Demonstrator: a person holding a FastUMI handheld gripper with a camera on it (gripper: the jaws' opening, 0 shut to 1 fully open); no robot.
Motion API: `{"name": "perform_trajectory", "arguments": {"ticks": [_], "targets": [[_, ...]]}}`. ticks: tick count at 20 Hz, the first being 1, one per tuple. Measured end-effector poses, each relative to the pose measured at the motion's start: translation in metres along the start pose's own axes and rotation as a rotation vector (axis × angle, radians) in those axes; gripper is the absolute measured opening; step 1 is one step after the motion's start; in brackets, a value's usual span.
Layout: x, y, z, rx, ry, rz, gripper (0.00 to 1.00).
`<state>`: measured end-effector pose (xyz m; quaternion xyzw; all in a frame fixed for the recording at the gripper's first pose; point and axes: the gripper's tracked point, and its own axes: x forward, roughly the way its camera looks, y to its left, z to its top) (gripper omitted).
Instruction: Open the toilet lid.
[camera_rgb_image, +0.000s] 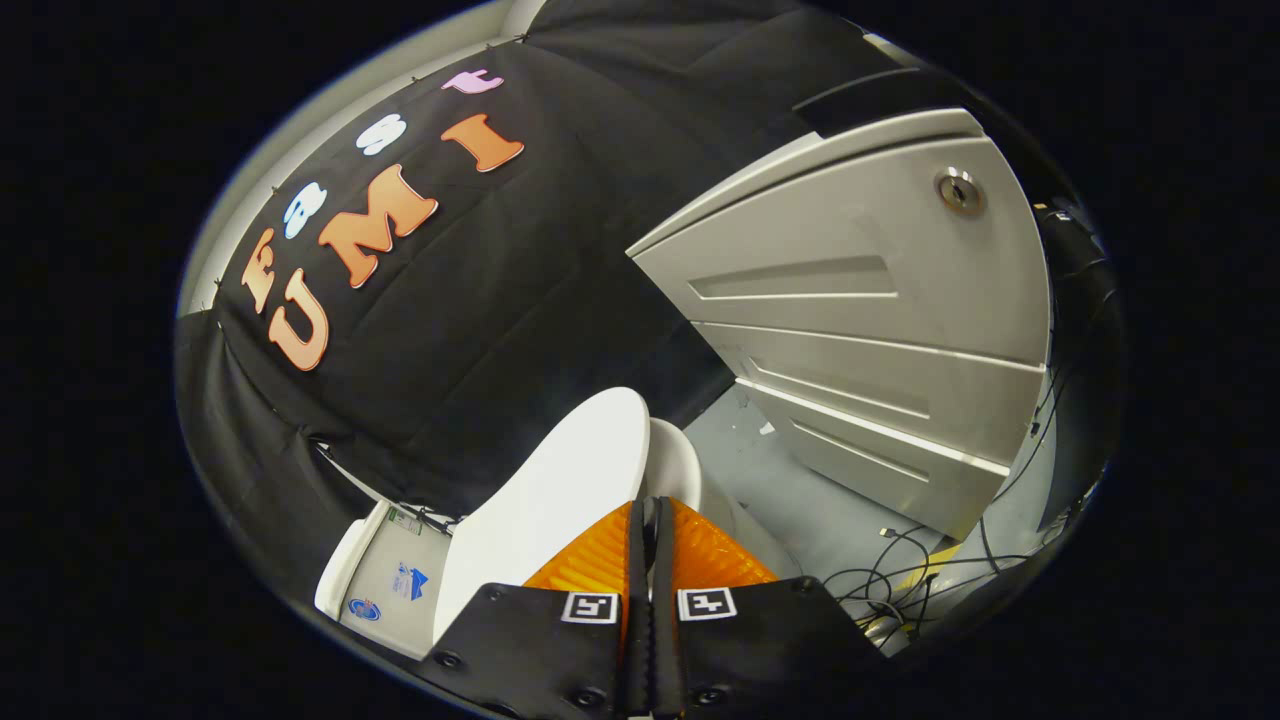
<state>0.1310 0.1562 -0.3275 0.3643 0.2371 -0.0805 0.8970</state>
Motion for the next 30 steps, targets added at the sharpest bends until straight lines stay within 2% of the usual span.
{"name": "perform_trajectory", "arguments": {"ticks": [6,10,16,19,24,28,30], "targets": [[-0.012,0.04,0.026,-0.042,-0.047,0.08,0.08],[-0.017,0.068,0.044,-0.15,-0.098,0.098,0.08],[-0.033,0.122,0.066,-0.144,-0.101,0.196,0.08],[-0.039,0.15,0.071,-0.223,-0.087,0.181,0.08],[-0.055,0.215,0.082,-0.28,-0.077,0.25,0.08],[-0.06,0.251,0.084,-0.425,-0.094,0.232,0.08],[-0.063,0.268,0.083,-0.45,-0.105,0.234,0.08]]}}
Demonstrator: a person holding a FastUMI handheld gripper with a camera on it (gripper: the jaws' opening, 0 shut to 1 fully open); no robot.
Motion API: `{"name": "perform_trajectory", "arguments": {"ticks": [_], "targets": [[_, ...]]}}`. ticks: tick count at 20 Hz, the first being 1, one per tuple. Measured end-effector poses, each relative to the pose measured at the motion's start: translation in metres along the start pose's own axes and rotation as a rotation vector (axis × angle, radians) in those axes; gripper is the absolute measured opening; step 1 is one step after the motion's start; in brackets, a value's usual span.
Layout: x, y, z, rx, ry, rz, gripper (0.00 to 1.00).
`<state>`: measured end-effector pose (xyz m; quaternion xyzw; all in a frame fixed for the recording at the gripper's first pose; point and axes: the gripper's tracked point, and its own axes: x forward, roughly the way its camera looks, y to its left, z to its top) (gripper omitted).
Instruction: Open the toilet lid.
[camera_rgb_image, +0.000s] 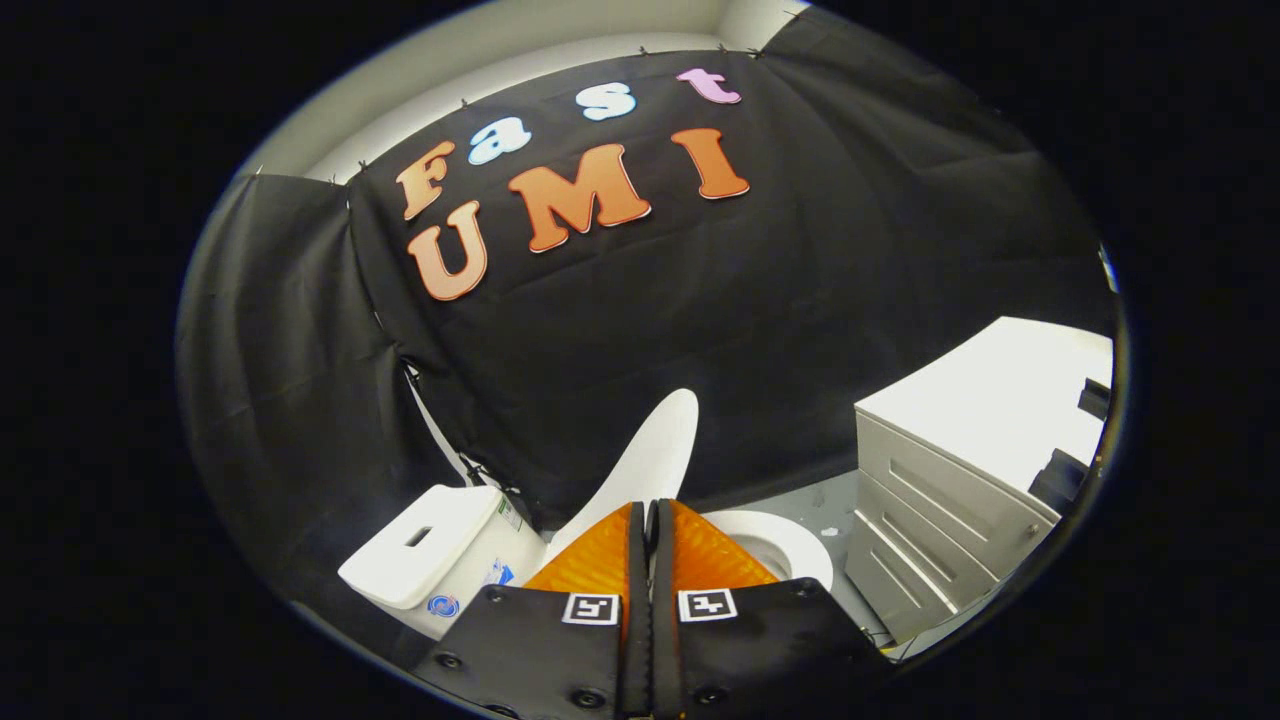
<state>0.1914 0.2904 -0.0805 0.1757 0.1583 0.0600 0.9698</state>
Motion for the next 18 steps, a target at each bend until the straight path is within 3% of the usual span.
{"name": "perform_trajectory", "arguments": {"ticks": [9,18], "targets": [[-0.002,0.063,0.021,-0.076,-0.007,0.016,0.08],[0.004,0.158,0.037,-0.166,-0.033,0.095,0.08]]}}
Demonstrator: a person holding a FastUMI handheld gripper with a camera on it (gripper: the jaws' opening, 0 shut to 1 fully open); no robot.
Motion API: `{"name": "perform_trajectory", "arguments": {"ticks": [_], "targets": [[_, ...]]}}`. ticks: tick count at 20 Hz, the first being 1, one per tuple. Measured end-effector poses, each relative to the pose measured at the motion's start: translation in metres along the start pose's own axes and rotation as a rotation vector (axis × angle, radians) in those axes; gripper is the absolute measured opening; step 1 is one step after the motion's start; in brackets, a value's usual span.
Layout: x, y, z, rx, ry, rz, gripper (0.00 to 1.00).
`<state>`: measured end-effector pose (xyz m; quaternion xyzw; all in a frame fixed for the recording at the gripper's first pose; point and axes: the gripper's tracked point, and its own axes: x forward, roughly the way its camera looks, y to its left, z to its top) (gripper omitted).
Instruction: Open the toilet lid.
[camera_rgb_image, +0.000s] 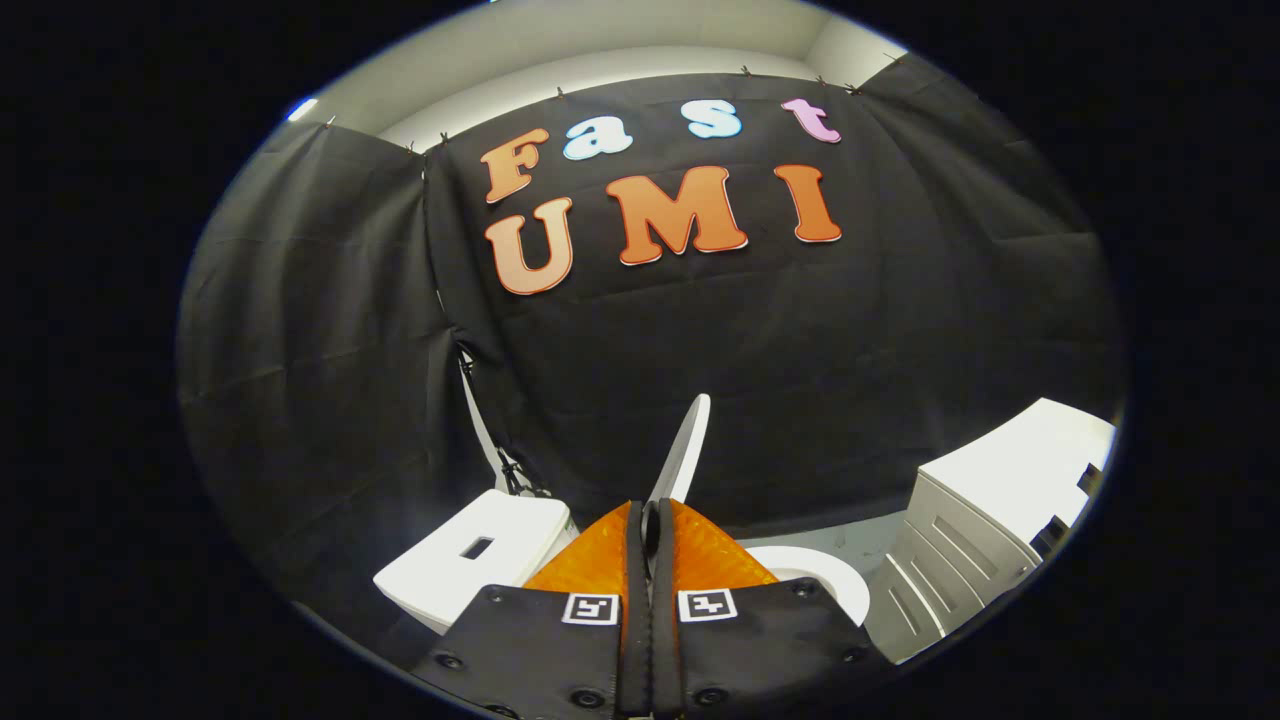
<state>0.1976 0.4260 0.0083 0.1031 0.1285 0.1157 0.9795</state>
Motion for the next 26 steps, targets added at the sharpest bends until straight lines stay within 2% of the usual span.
{"name": "perform_trajectory", "arguments": {"ticks": [4,17,26], "targets": [[0.004,0.048,0.007,-0.07,0.0,0.039,0.08],[0.015,0.153,0.005,-0.068,-0.003,0.156,0.08],[0.021,0.218,-0.013,-0.064,0.004,0.254,0.08]]}}
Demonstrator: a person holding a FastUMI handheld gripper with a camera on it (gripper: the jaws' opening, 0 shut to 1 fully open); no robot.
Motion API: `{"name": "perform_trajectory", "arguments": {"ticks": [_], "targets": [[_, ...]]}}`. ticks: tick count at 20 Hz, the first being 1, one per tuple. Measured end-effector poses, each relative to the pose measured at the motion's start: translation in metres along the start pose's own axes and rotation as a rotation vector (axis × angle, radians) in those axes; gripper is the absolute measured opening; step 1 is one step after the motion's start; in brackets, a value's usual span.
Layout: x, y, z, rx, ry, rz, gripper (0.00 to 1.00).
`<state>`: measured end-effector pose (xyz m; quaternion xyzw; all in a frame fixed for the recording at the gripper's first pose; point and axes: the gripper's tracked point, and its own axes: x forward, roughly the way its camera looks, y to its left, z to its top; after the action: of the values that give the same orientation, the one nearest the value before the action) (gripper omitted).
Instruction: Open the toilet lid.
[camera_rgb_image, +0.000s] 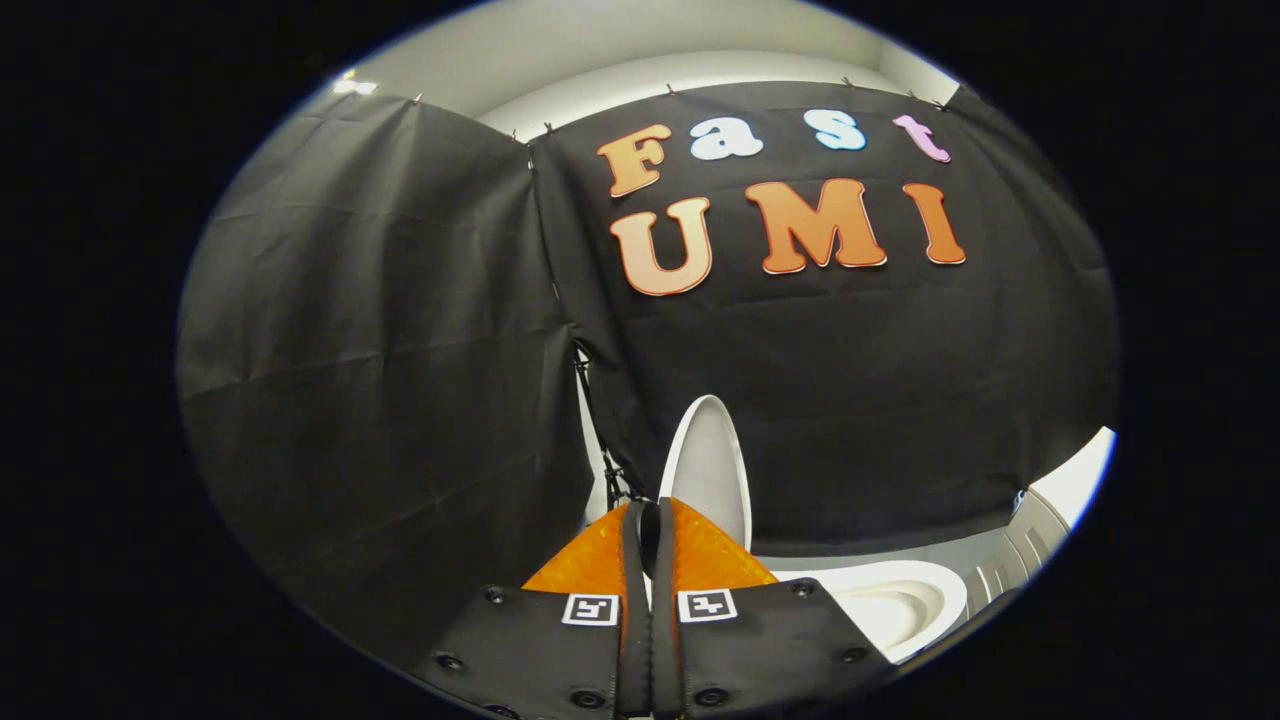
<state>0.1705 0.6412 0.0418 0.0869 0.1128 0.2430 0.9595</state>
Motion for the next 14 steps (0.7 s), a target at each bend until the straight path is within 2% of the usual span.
{"name": "perform_trajectory", "arguments": {"ticks": [4,9,10,14], "targets": [[0.018,0.036,-0.011,-0.003,0.032,0.074,0.08],[0.021,0.052,-0.02,-0.008,0.049,0.098,0.08],[0.022,0.054,-0.024,0.003,0.052,0.101,0.15],[0.02,0.048,-0.015,0.028,0.055,0.104,0.3]]}}
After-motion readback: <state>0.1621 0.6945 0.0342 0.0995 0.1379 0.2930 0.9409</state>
